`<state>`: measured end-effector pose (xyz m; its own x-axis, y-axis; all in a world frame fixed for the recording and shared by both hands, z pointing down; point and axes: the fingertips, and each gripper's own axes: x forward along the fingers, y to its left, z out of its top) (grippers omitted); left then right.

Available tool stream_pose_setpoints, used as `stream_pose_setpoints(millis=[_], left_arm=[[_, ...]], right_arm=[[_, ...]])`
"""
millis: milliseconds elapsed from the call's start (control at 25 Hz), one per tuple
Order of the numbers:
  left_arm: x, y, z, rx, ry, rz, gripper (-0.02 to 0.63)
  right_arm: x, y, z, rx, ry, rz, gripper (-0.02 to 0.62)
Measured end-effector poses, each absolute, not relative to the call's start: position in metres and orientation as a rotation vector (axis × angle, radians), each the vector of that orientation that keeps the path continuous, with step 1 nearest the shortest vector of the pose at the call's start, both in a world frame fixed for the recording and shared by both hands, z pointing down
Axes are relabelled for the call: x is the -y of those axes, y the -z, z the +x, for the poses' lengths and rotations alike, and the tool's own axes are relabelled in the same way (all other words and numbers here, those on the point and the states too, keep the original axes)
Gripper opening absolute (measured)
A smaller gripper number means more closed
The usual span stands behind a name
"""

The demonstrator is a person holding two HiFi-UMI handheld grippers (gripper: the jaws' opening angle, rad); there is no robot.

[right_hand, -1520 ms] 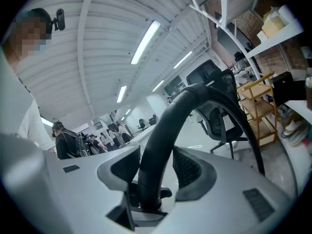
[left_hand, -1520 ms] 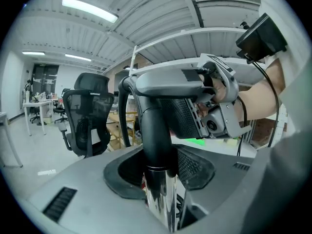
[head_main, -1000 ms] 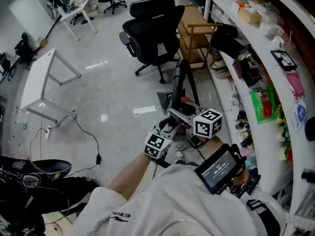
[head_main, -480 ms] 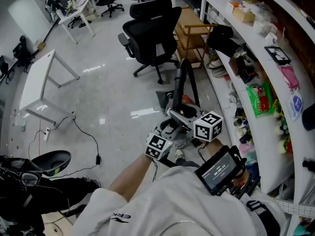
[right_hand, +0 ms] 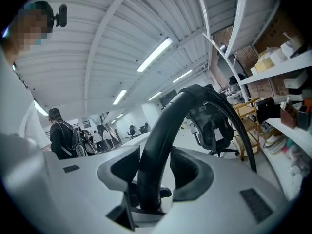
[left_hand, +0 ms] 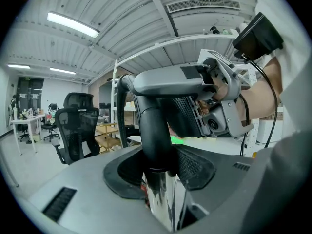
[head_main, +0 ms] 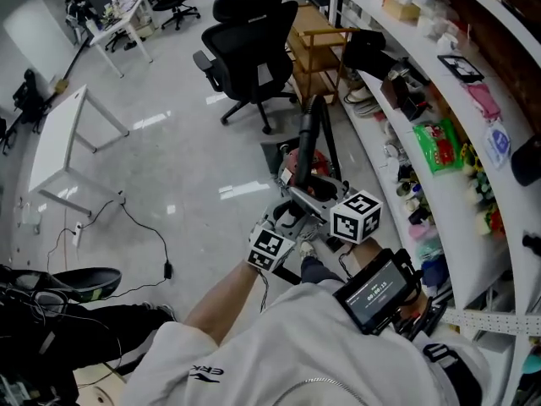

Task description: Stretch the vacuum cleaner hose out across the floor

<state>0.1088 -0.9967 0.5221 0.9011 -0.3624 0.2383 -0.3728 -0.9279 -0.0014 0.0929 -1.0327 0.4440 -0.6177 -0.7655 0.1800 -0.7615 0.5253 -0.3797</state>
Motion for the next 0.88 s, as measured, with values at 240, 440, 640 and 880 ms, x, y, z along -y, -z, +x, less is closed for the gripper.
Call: stream_pose_setpoints(millis=[240, 440, 640, 880], left_arm=[[0.945, -0.528, 0.101, 0.524, -0.362, 3.071, 0.155], [0.896, -0.528, 0.089, 0.47, -0.363, 3.105, 0.155], [0.846, -0.523, 0.078, 0.408, -0.359, 3.137, 0.156], [0.787, -0.516, 0.066, 0.297, -0.377, 3.144, 0.155]], right_arm=[[0.979, -0.447, 0.085, -2.682, 0.606, -1.439, 0.192], [0.929, -0.447, 0.075, -2.632, 0.573, -1.509, 0.189], [0.878, -0.442, 0.066, -2.576, 0.554, -1.581, 0.189], [0.821, -0.435, 0.057, -2.498, 0.586, -1.679, 0.187]])
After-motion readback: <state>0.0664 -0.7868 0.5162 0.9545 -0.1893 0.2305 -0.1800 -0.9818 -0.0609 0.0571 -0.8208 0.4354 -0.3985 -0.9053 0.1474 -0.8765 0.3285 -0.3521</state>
